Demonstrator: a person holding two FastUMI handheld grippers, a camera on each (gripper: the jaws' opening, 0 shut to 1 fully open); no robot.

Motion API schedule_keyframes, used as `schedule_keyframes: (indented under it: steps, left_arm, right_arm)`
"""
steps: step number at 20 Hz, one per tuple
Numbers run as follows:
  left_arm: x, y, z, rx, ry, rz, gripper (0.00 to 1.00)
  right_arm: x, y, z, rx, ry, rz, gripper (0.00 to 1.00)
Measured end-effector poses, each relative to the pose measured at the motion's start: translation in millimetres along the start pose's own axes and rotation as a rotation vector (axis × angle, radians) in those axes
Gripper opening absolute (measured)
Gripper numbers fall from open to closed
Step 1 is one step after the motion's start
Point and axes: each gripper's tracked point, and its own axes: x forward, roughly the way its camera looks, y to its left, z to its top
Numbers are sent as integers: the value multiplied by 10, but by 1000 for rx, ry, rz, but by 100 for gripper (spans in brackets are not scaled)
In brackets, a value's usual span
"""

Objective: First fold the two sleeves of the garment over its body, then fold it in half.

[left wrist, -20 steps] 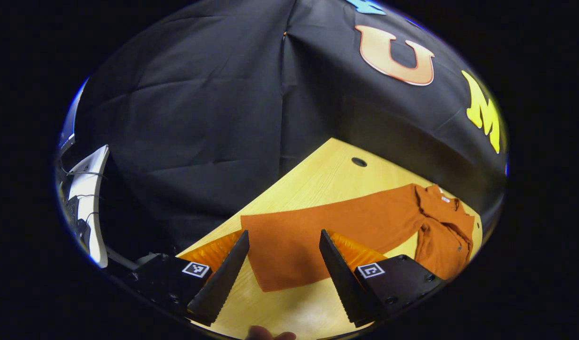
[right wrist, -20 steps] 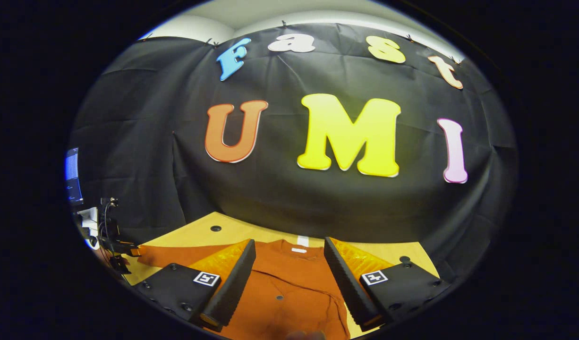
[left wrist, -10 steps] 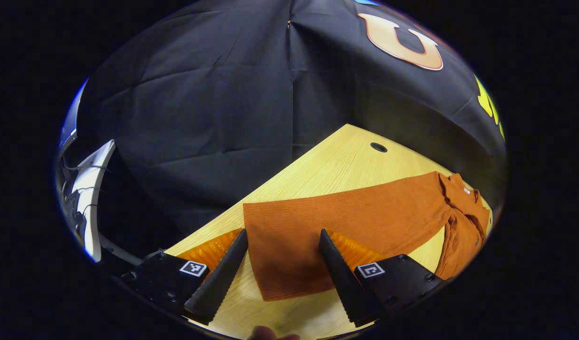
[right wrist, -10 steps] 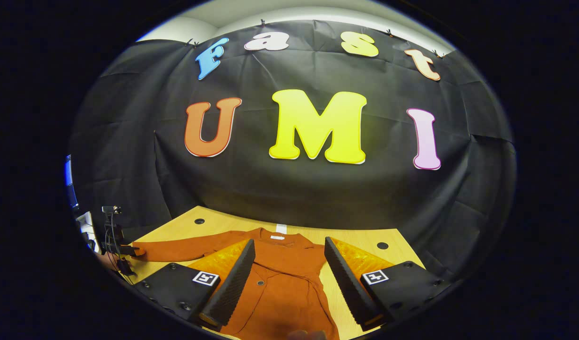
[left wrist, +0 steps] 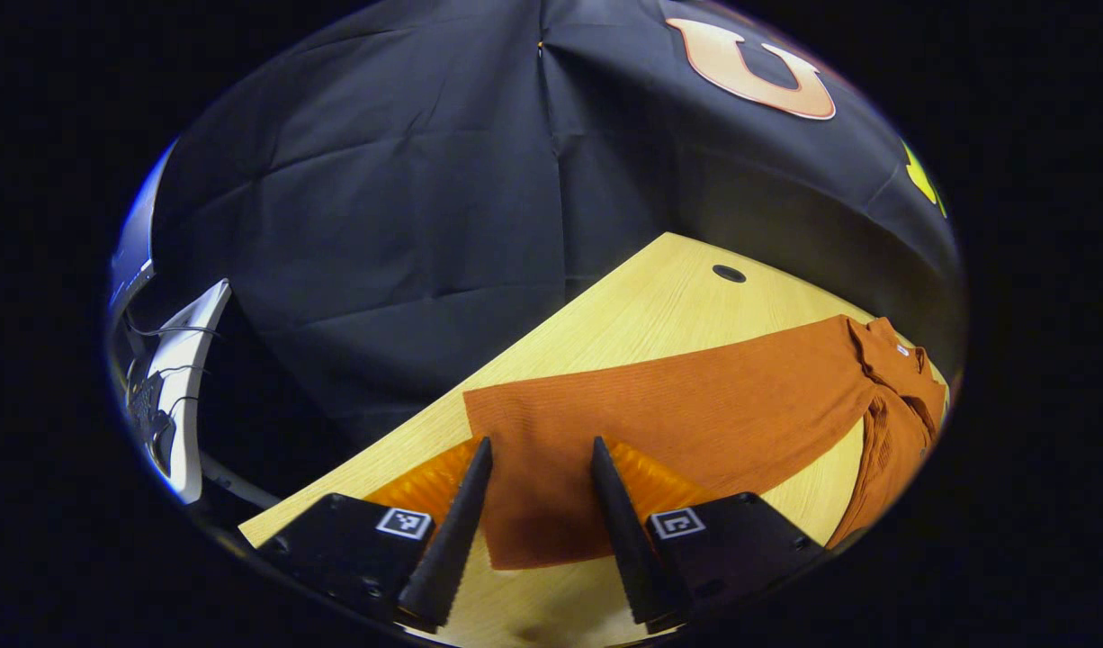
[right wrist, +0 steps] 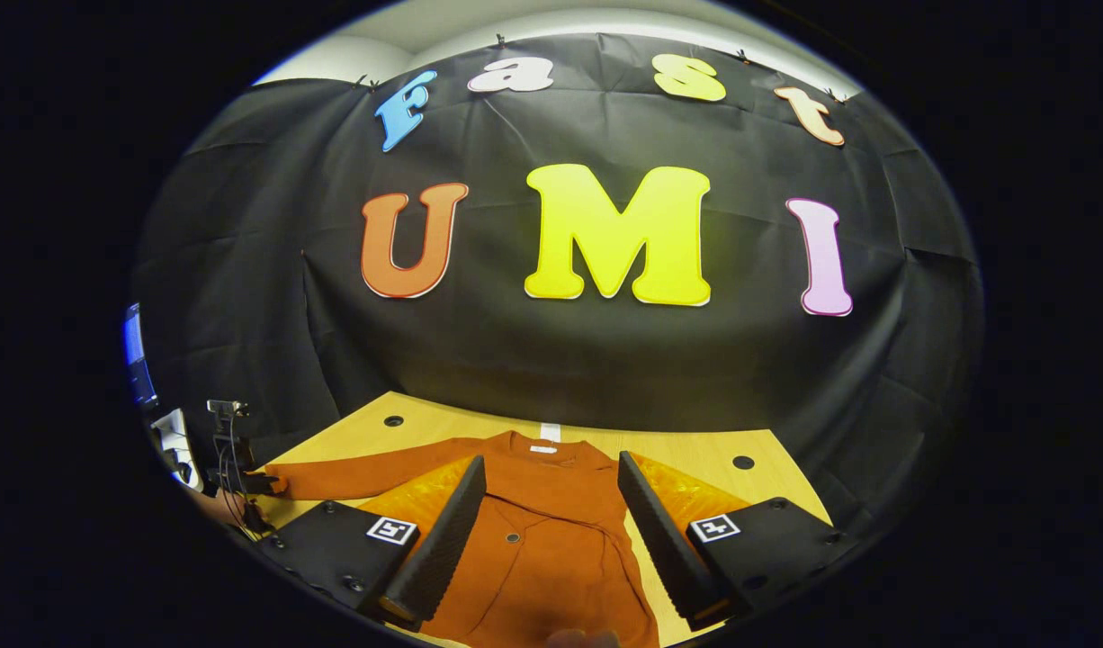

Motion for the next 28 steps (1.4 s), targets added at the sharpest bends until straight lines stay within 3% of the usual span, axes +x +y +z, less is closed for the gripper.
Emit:
schedule_keyframes:
  steps: [2,5,7,11,21,28]
  left_arm:
    - [13,-35,-14,-8,8,-13,65]
    - [42,-112,22,1,11,-36,17]
    - [42,-116,43,-17,17,-61,9]
    - [-65,-241,288,-94,5,-146,4]
    - [-530,-1213,1690,-48,-147,-393,4]
    - [-739,-2292,2544,-3,-200,-515,4]
  right_arm:
    - [-26,-50,-8,-2,1,-6,94]
    - [-90,-132,-71,6,19,-14,94]
    - [-110,-172,-84,16,20,-21,94]
    - [-163,-263,-131,24,20,-32,94]
    - [-289,-515,-303,102,22,-41,94]
    - [-583,-1162,-384,196,-18,-169,94]
